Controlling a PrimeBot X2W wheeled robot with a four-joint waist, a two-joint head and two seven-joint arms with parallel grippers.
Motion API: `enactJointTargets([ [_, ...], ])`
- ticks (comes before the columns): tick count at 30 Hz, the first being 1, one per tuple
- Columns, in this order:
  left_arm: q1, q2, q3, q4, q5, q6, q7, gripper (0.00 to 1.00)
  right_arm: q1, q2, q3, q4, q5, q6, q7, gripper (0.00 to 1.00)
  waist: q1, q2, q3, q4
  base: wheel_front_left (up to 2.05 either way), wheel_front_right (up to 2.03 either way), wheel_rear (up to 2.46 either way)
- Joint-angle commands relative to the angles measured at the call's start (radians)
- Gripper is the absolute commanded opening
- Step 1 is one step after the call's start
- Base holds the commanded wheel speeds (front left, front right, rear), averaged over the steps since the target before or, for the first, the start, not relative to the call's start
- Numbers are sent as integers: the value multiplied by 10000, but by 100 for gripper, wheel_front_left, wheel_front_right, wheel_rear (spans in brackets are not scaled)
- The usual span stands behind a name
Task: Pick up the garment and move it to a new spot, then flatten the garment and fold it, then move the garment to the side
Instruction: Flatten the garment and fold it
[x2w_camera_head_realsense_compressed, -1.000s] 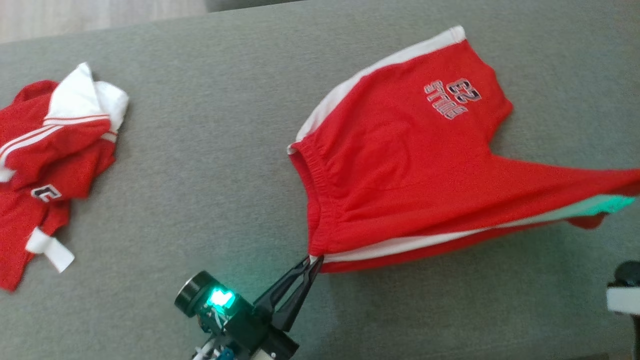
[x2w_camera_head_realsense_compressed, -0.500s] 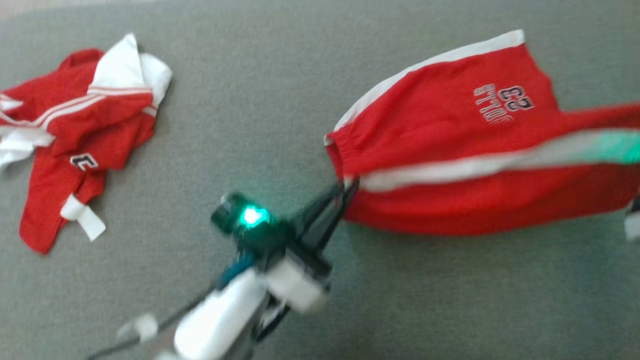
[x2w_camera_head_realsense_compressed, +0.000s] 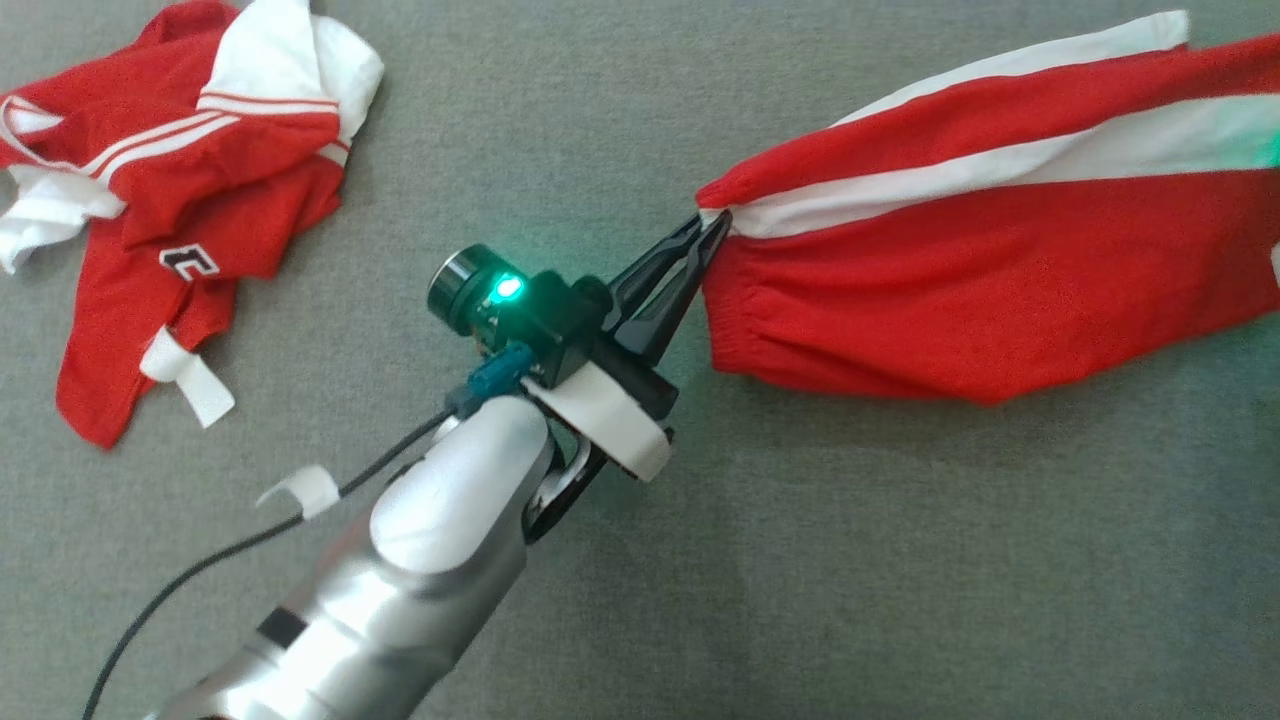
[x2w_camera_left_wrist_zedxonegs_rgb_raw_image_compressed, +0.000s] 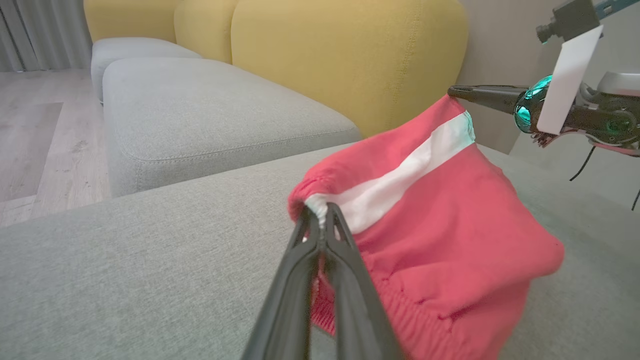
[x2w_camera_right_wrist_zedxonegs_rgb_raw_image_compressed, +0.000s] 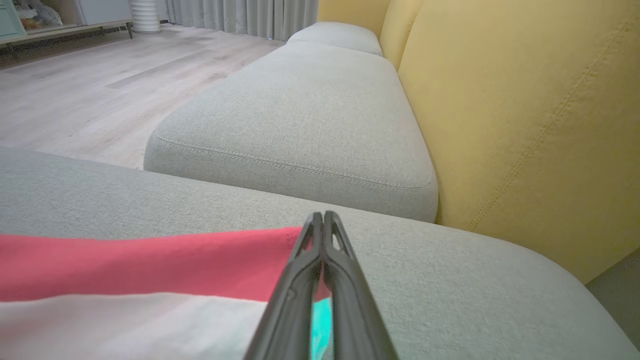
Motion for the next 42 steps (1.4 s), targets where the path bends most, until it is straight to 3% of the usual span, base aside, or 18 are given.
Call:
enactJointTargets([
  [1,-450,25,231,-133,-114,-11,-117,0,-296,-306,207,-23,38,-7,-165,0,-2,0,136,119,0,0,0],
  [3,-640,-62,138,120,-276,-30,-157,0,-681,-330,445,513,59,-7,-309,0,-2,0,233,179,0,0,0],
  [5,-808,-123,-6,419,-396,-43,-169,12,-1017,-312,729,1027,110,-7,-420,0,-2,0,308,202,0,0,0],
  [8,-1003,-192,-173,832,-546,-54,-202,45,-1432,-201,1137,1719,242,-7,-587,0,-2,0,388,201,0,0,0],
  [9,-1045,-210,-215,935,-586,-56,-225,76,-1552,-141,1287,1925,344,-7,-687,0,-2,0,405,192,0,0,0],
  [10,-1073,-227,-246,1024,-615,-57,-251,100,-1649,-78,1475,2099,474,-7,-813,29,-2,0,415,181,0,0,0],
  [11,-1074,-242,-248,1098,-655,-58,-280,100,-1735,-34,1574,2316,606,-7,-935,93,-2,0,412,169,0,0,0],
  [12,-1058,-255,-244,1161,-666,-54,-307,100,-1812,1,1587,2530,699,-7,-1126,100,-2,0,393,161,0,0,0],
  [15,-851,-283,-140,1155,-552,199,-371,100,-1790,171,1748,2951,1129,-7,-1711,100,-2,0,206,146,0,0,0],
  [17,-559,-292,99,723,-276,593,-382,100,-1552,264,1812,3062,1530,-7,-1957,100,-2,0,6,134,0,0,0],
  [23,1345,37,1412,-1883,1499,2433,-388,100,-268,285,2025,2981,2933,-7,-1570,100,-2,0,-537,131,0,0,0],
  [26,2399,86,2006,-3172,2236,3062,-388,100,115,28,1966,3126,3218,-7,-1315,100,-2,0,-673,312,0,0,0],
  [30,3538,26,2560,-4361,2782,3409,-389,100,163,-102,1662,3599,3503,-7,-1066,100,-2,0,-794,643,0,0,0],
  [37,4573,-127,3069,-5055,3024,3392,-389,100,-14,-217,1463,4807,3949,-7,-103,100,-2,0,-898,1213,0,0,0],
  [38,4667,-149,3119,-5089,3038,3351,-389,100,-22,-182,1489,4950,4109,-7,145,90,-2,0,-923,1279,0,0,0],
  [40,4802,-187,3218,-5117,3075,3255,-390,100,-27,-135,1650,5006,4387,-7,499,0,-2,0,-955,1348,0,0,0],
  [42,4882,-220,3337,-5129,3108,3186,-390,100,-33,-115,1747,4940,4672,-7,598,0,-2,0,-988,1324,0,0,0],
])
